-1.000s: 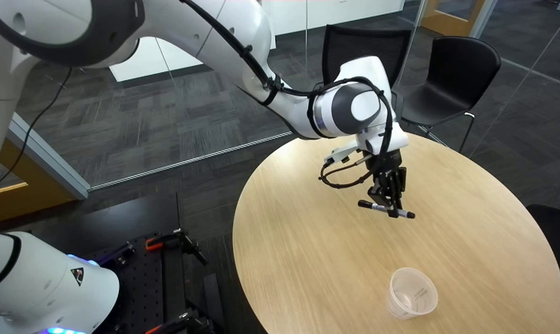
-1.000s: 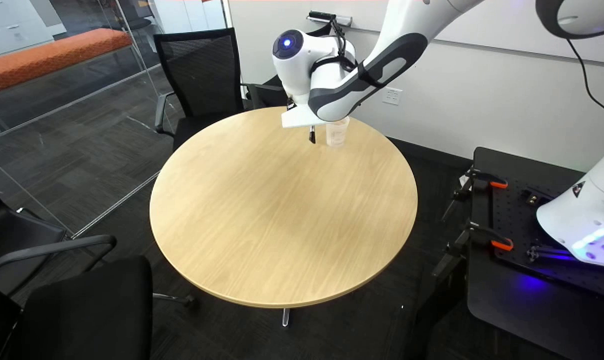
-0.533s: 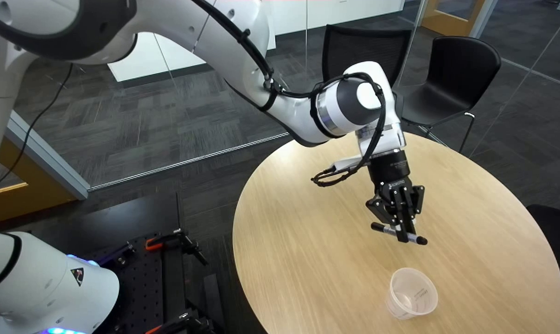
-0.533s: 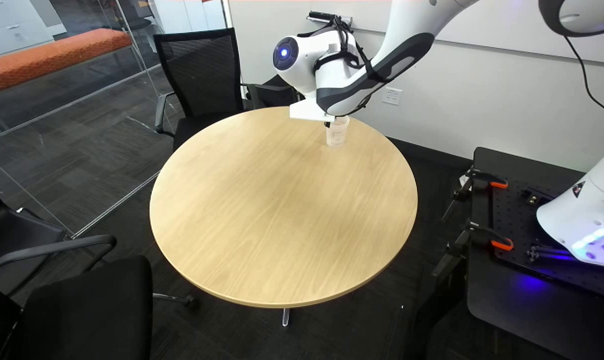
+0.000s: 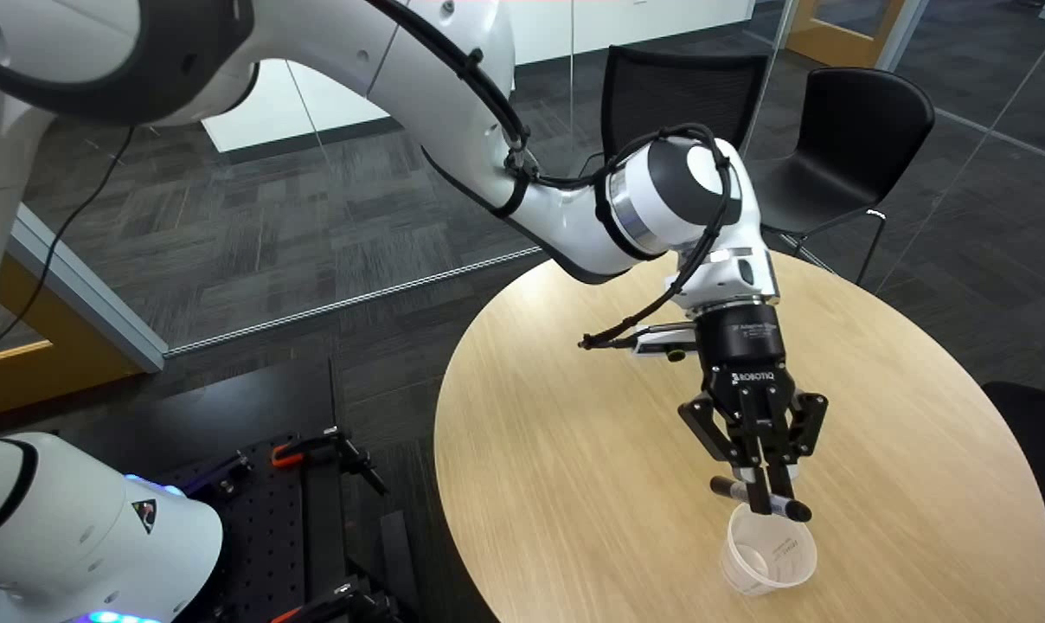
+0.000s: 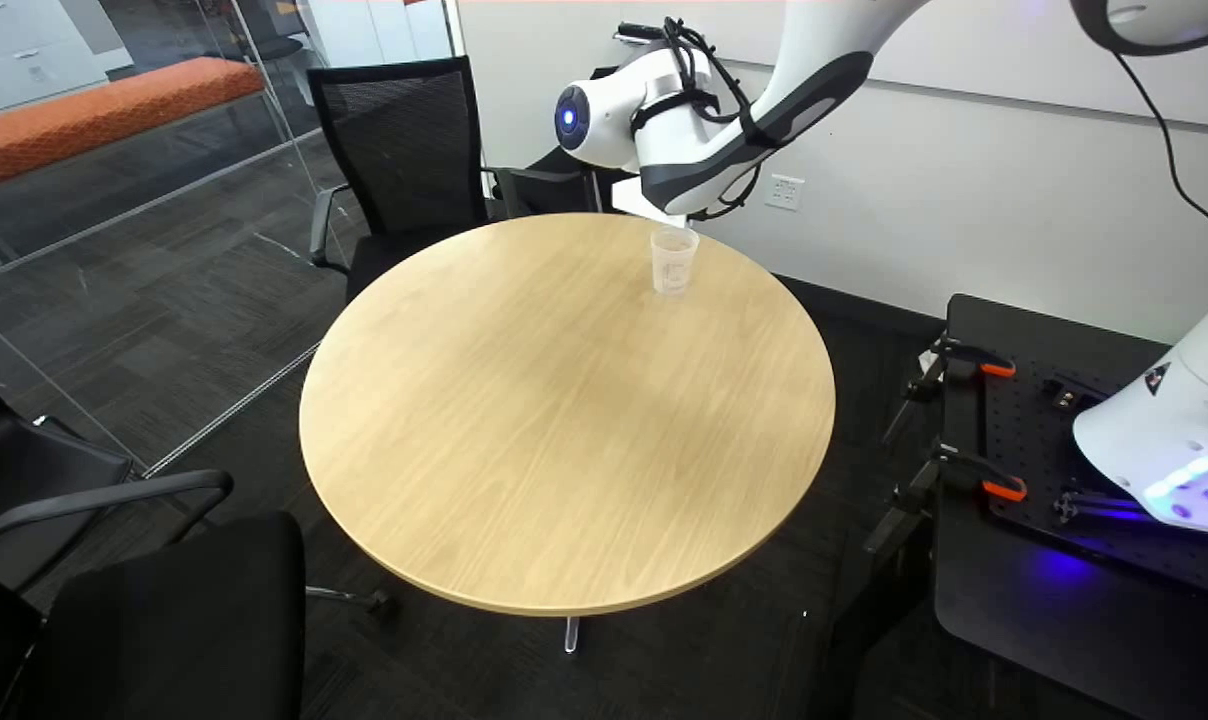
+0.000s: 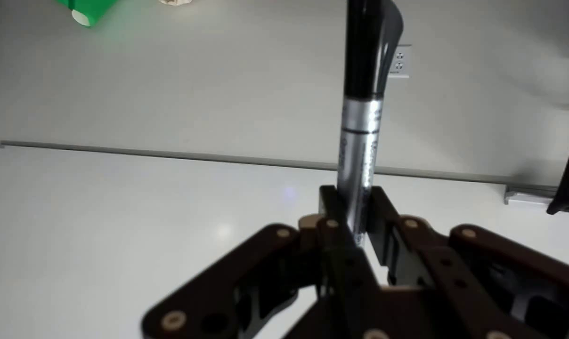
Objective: Put the marker in the cup
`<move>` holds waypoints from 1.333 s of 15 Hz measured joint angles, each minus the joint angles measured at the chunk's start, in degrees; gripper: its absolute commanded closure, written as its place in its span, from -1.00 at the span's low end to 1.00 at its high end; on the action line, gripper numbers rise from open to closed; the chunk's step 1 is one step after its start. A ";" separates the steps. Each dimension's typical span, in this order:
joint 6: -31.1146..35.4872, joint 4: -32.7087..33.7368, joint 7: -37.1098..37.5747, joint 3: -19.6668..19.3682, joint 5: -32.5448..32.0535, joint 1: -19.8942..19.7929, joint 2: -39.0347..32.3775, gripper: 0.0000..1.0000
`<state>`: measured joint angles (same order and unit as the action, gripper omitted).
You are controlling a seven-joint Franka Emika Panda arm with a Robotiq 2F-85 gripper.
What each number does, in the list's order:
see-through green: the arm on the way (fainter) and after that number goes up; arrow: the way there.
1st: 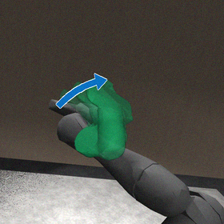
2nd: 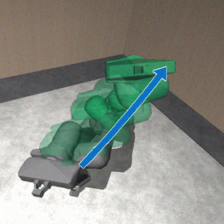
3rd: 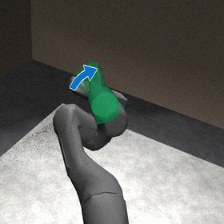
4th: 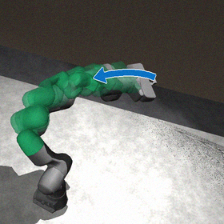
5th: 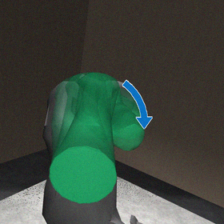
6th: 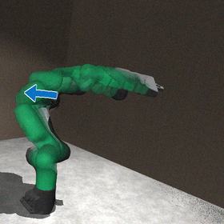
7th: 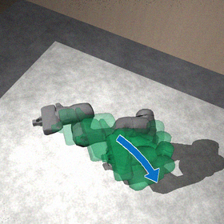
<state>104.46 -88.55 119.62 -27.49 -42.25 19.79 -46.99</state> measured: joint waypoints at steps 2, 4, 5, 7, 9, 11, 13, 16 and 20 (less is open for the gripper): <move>-0.17 0.30 0.01 0.51 -0.35 -0.98 0.00 0.63; -0.20 0.41 0.02 0.63 -0.35 -1.09 0.00 0.91; -1.22 0.69 0.61 1.43 -1.19 -1.55 -0.09 0.91; -4.87 2.25 4.00 3.92 -3.48 -3.07 -1.22 0.91; -7.17 4.58 6.48 6.14 -6.07 -4.60 -3.27 0.91; -8.34 6.99 7.90 7.78 -9.02 -5.82 -5.60 0.91; -8.70 9.19 8.09 8.98 -11.95 -6.80 -7.76 0.91; -8.60 11.68 7.99 10.60 -16.44 -8.28 -10.20 0.91; -6.58 13.19 7.66 13.15 -22.67 -10.21 -12.08 0.91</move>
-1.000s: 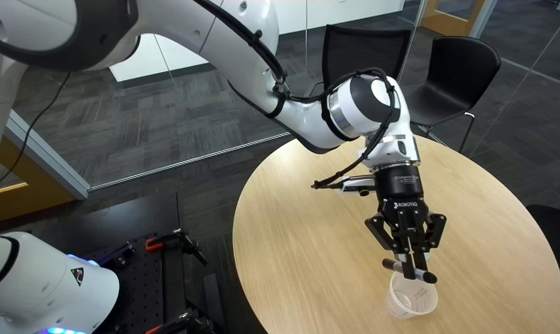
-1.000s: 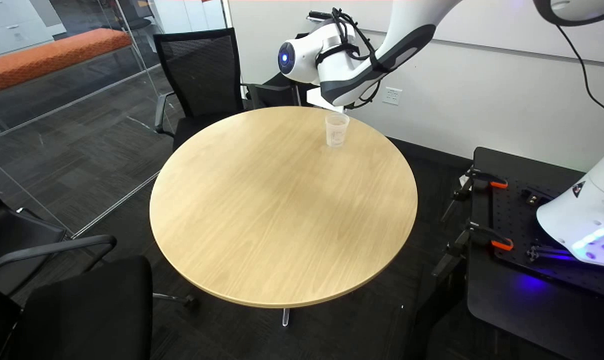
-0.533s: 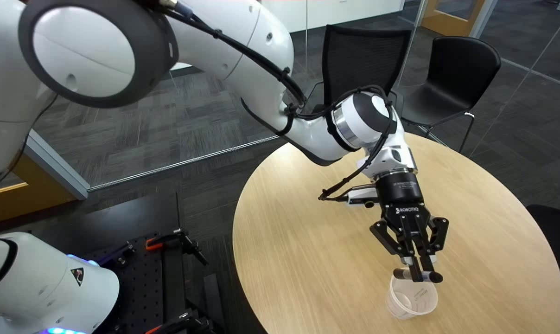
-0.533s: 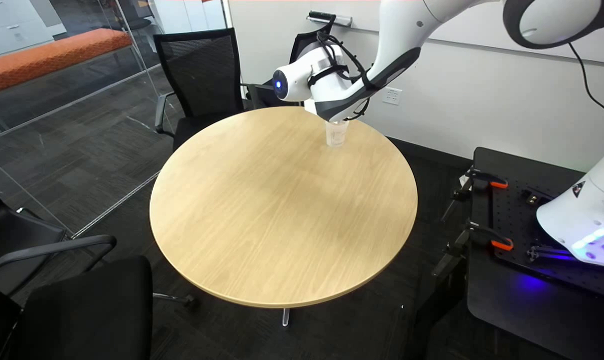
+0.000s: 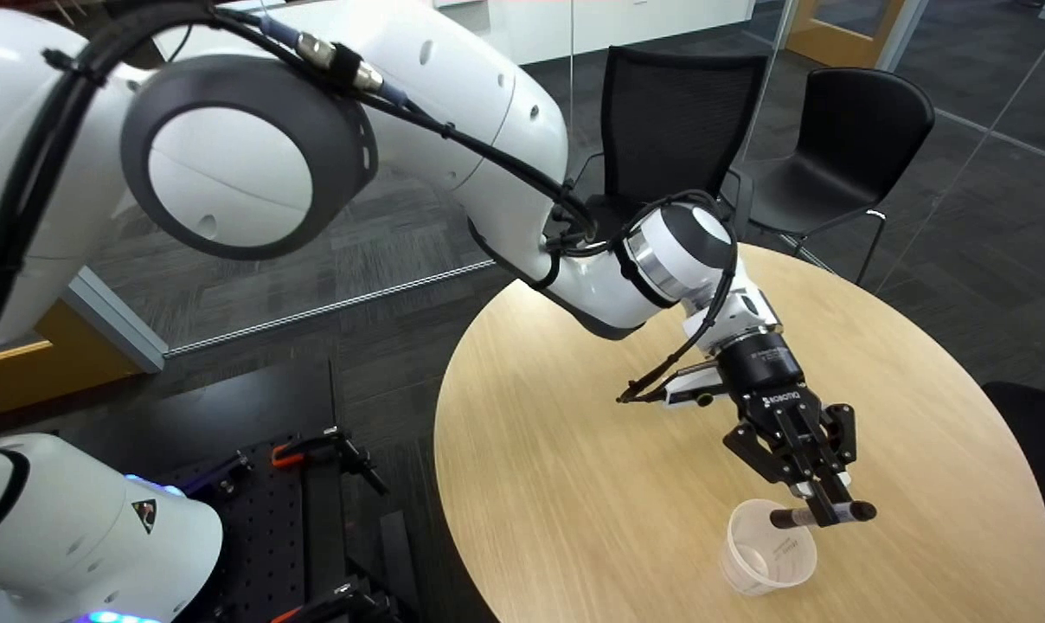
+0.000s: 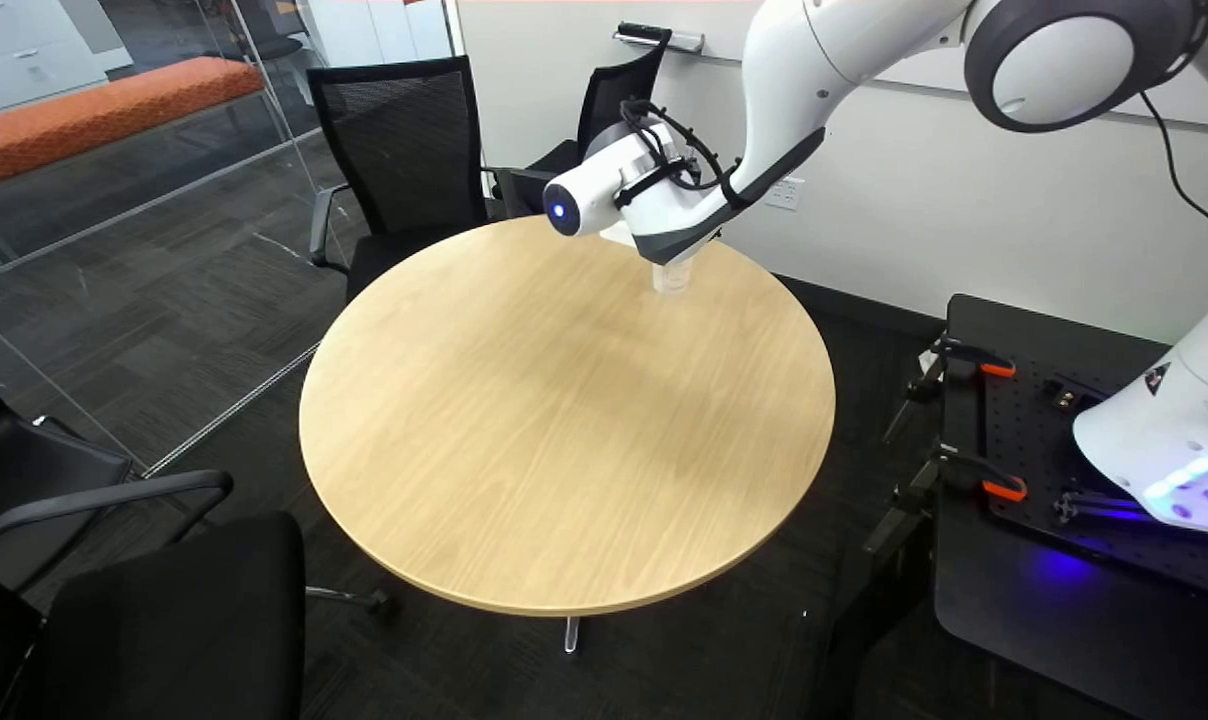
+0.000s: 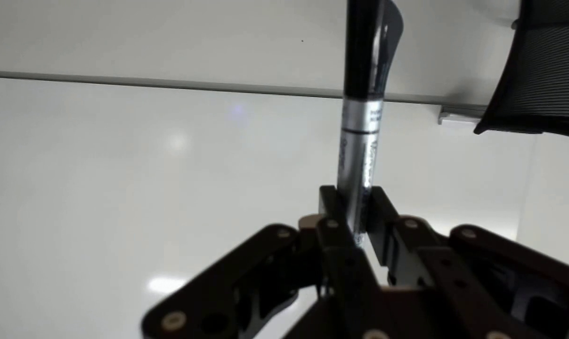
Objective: Put the marker in the cup
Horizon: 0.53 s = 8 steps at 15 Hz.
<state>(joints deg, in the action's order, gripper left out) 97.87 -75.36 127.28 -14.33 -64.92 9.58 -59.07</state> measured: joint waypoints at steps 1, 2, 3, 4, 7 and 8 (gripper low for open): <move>0.94 0.12 -0.01 0.63 -1.28 -0.45 -0.32 0.91; 1.76 0.20 -0.01 1.18 -2.44 -0.85 -0.63 0.91; 2.54 0.26 -0.01 1.69 -3.48 -1.27 -0.92 0.91; 3.11 0.35 -0.01 2.16 -4.21 -1.65 -1.22 0.91; 3.73 0.72 -0.01 3.28 -5.05 -2.65 -2.21 0.91; 3.83 0.74 -0.01 3.53 -5.08 -2.91 -2.50 0.91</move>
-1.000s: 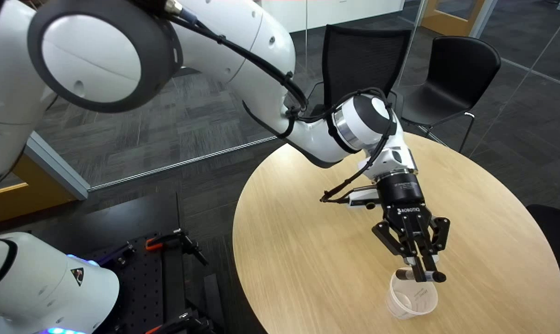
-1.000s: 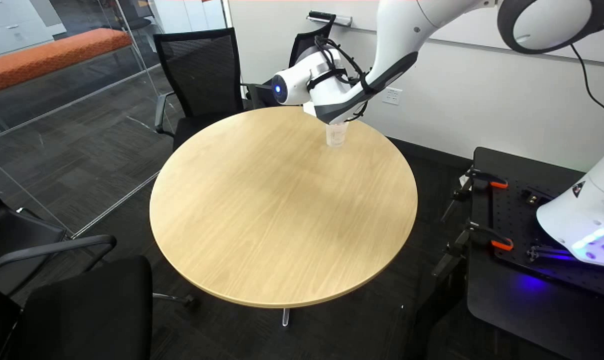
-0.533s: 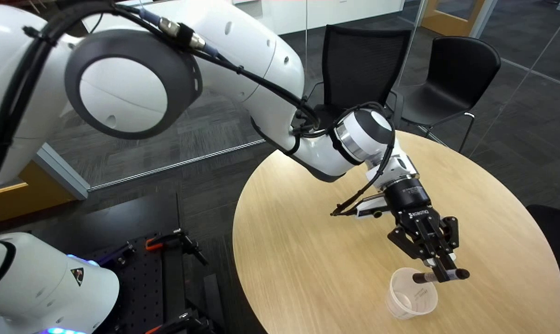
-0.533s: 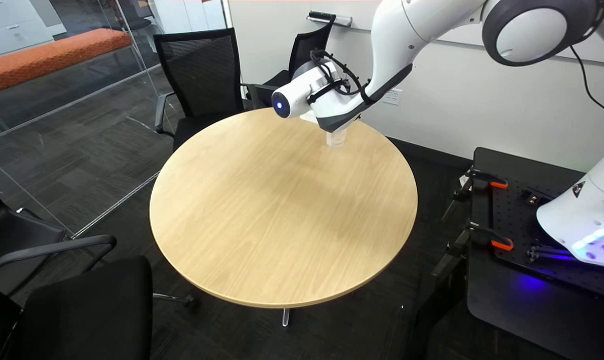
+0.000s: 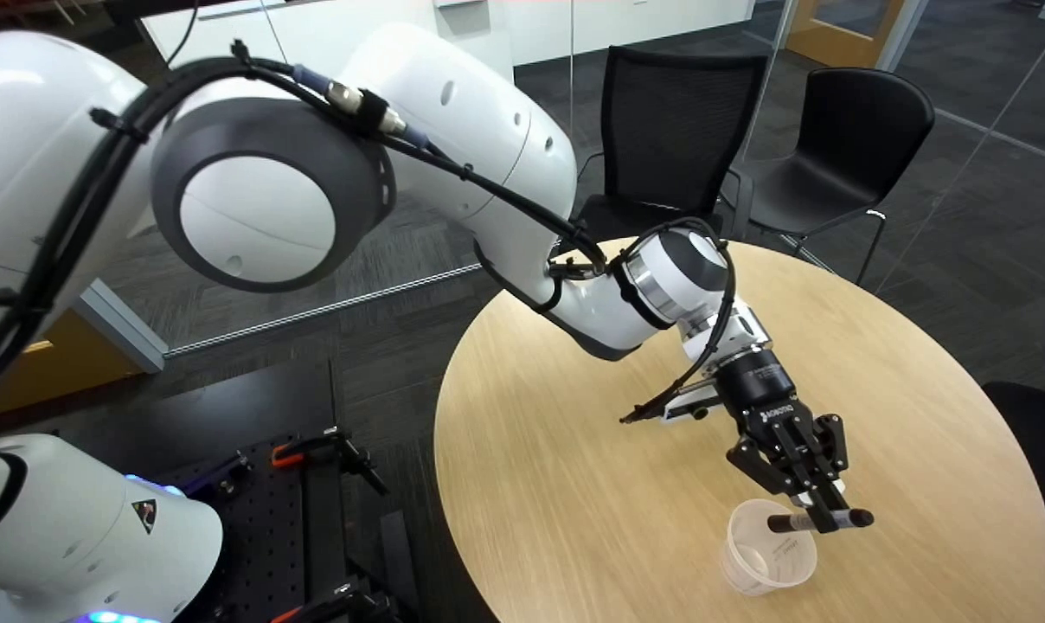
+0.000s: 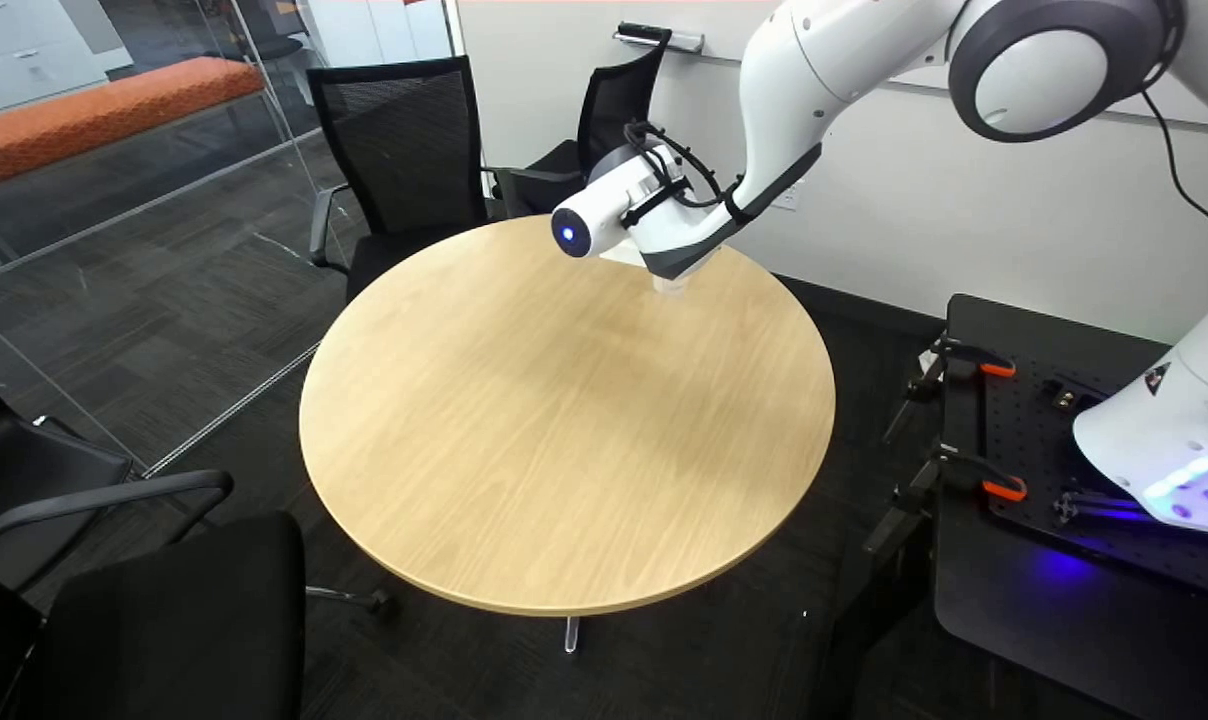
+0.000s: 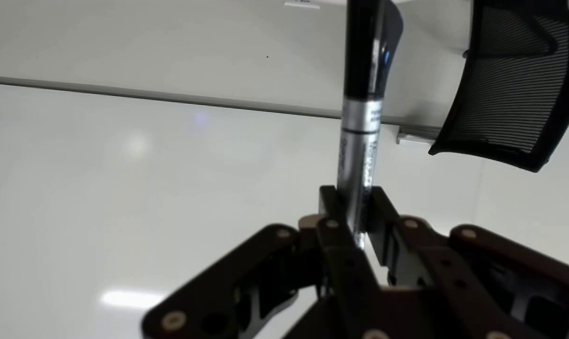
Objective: Put the marker in the cup
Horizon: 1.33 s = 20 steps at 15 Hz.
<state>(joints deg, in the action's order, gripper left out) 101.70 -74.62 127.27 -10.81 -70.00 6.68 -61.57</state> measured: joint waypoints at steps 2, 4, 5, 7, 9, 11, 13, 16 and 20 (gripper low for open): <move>0.07 0.10 0.00 0.40 -0.01 -0.45 -0.67 0.45; 0.07 0.19 0.00 0.80 -0.01 -0.91 -1.33 -0.03; 0.07 0.21 0.00 0.93 -0.01 -1.06 -1.56 -0.16; 0.07 0.25 0.00 1.01 -0.01 -1.16 -1.79 -0.50; 0.07 0.34 0.01 1.07 -0.01 -1.15 -1.79 -0.76; 0.07 0.41 0.11 1.14 -0.01 -1.02 -1.62 -0.99; 0.07 0.25 0.48 1.29 -0.01 -0.72 -0.77 -1.00; -0.01 -1.77 1.62 1.66 0.00 0.16 2.60 -1.00; -1.50 -7.42 2.48 3.67 0.98 0.89 9.93 -1.00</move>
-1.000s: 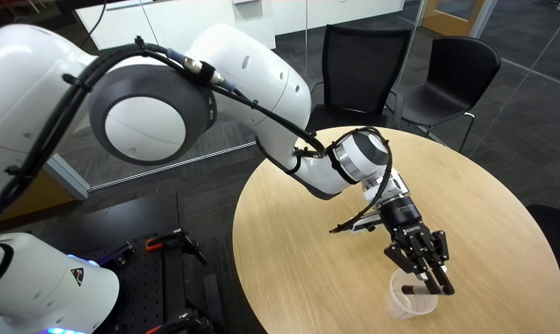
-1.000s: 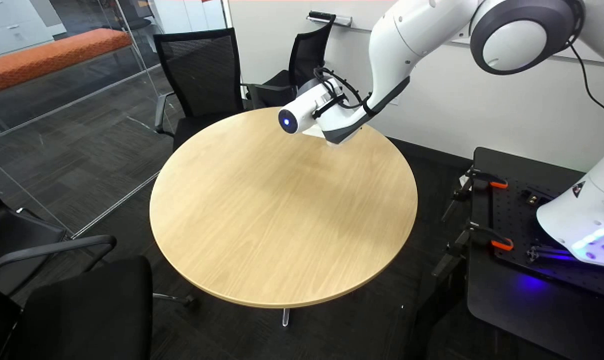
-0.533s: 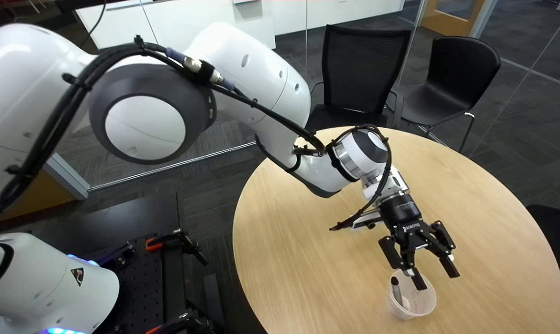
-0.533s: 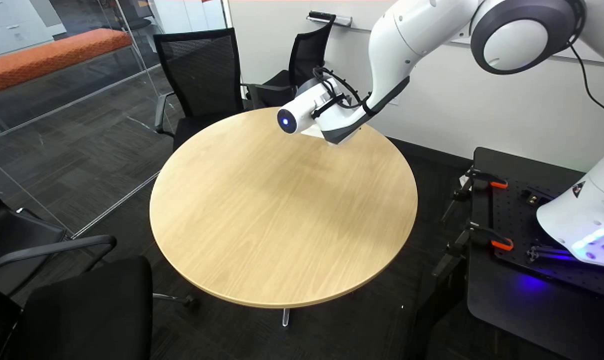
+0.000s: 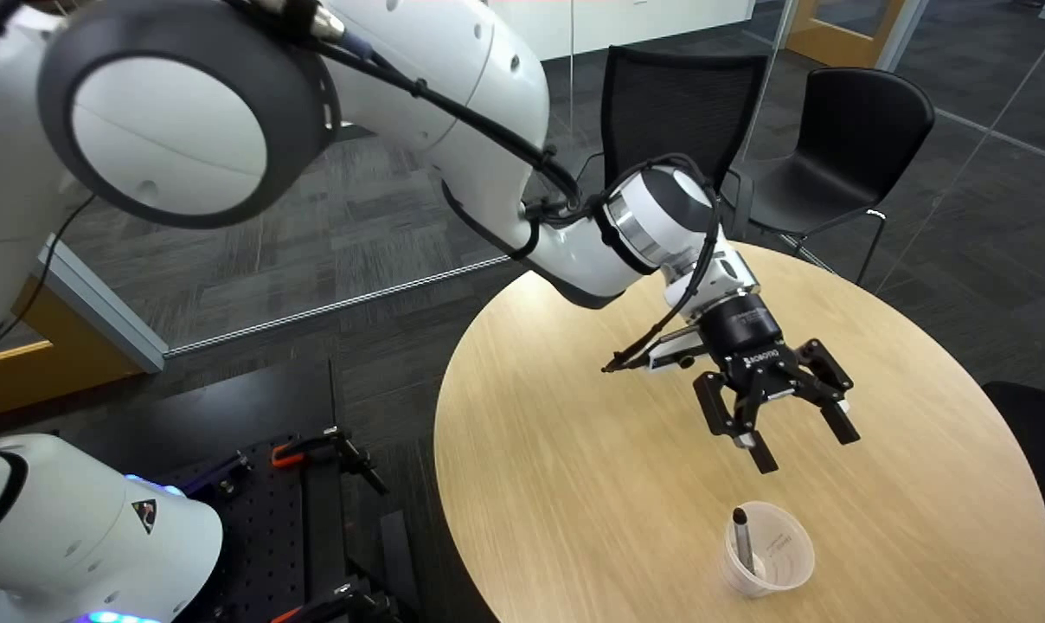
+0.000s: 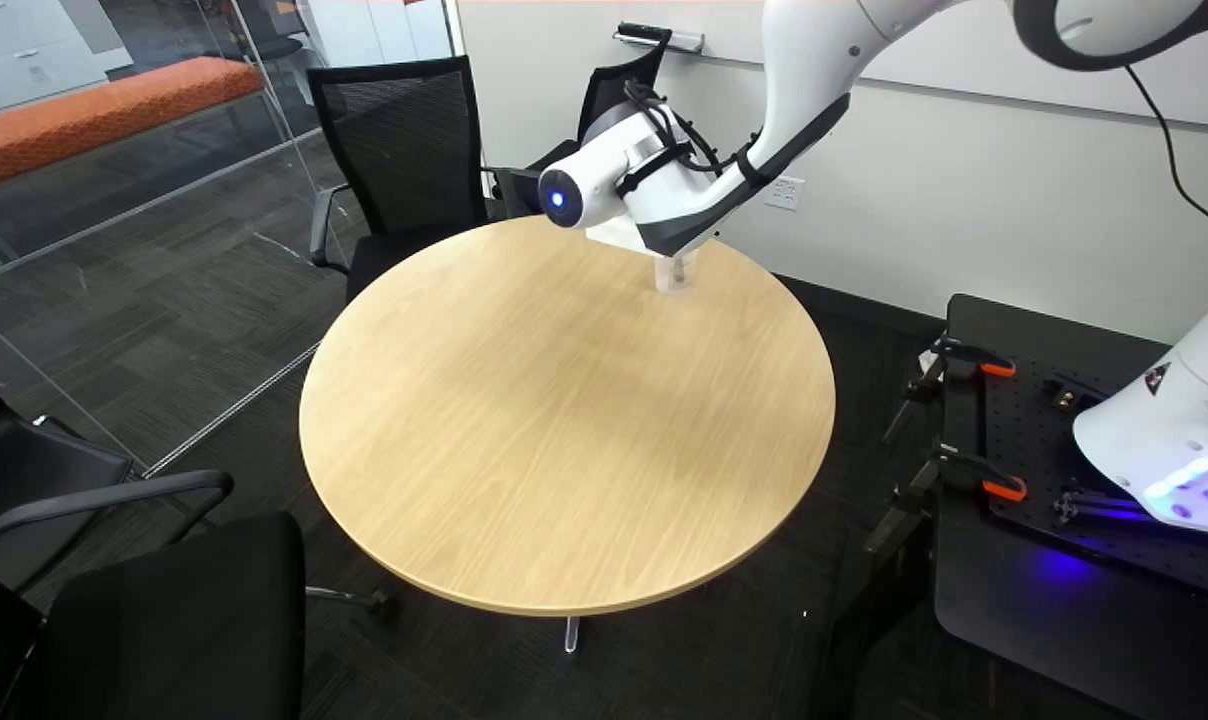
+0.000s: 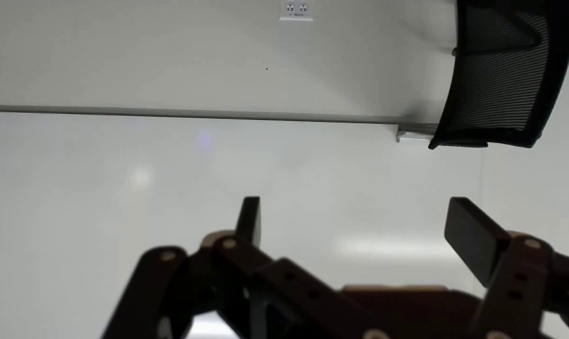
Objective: Put the marker in the cup
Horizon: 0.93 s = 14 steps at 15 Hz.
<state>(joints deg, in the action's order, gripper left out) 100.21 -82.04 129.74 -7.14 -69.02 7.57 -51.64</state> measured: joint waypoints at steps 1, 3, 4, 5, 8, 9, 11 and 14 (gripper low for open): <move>-0.91 -1.45 0.00 0.58 0.53 0.08 1.78 -1.00; -3.68 -4.35 0.08 1.55 1.83 0.46 5.24 -1.00; -5.12 -5.75 0.29 2.09 2.40 0.62 6.86 -1.00; -6.52 -7.16 0.88 2.59 2.95 0.81 8.40 -1.00; -10.07 -11.56 2.59 4.10 3.75 1.30 12.70 -1.00; -10.77 -12.96 3.19 4.62 3.97 1.34 13.97 -1.00; -11.50 -15.57 3.55 5.47 4.50 1.34 16.30 -1.00; -11.56 -18.10 3.60 6.00 5.21 1.30 18.66 -1.00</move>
<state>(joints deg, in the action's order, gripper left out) 88.65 -100.14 133.34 -1.14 -63.81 8.87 -32.98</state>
